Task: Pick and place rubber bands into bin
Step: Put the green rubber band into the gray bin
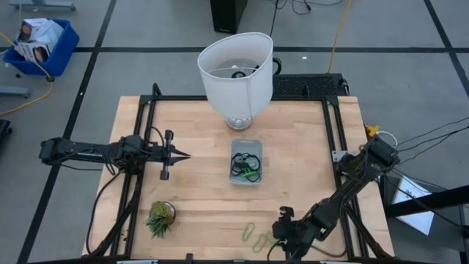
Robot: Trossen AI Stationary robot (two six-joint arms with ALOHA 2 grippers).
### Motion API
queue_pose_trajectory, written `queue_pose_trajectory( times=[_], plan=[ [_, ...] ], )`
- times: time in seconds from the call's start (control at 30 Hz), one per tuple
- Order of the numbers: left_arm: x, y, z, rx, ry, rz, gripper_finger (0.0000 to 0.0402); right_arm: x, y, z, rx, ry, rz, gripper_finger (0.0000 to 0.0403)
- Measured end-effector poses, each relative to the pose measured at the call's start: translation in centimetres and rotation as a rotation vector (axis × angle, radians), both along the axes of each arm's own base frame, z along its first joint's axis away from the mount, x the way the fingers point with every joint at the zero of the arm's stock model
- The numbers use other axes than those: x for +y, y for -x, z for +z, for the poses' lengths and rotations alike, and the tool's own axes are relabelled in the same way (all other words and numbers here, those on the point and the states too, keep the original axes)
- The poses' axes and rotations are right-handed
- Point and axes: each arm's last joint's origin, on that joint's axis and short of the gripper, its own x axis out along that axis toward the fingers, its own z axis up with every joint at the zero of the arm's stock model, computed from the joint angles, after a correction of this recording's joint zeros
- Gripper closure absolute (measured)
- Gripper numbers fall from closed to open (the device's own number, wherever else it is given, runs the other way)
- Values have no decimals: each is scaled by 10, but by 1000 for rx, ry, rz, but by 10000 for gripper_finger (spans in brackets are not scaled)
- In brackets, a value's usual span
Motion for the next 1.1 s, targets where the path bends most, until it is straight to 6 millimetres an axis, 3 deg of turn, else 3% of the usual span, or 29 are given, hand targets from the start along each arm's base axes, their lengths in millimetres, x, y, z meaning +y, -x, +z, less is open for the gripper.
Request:
queue_pose_trajectory(
  times=[0.27, 0.7, 1.1],
  plan=[
    [0, 0, 2, -26, -8, 1, 369, 8, 0, -38, 156, 0, -61, 187],
    [0, 0, 1, -14, -16, 1, 369, 17, 2, -63, 194, 21, -106, 193],
    [0, 0, 1, -13, -14, 1, 369, 14, 7, -79, 258, 85, -165, 279]
  ],
)
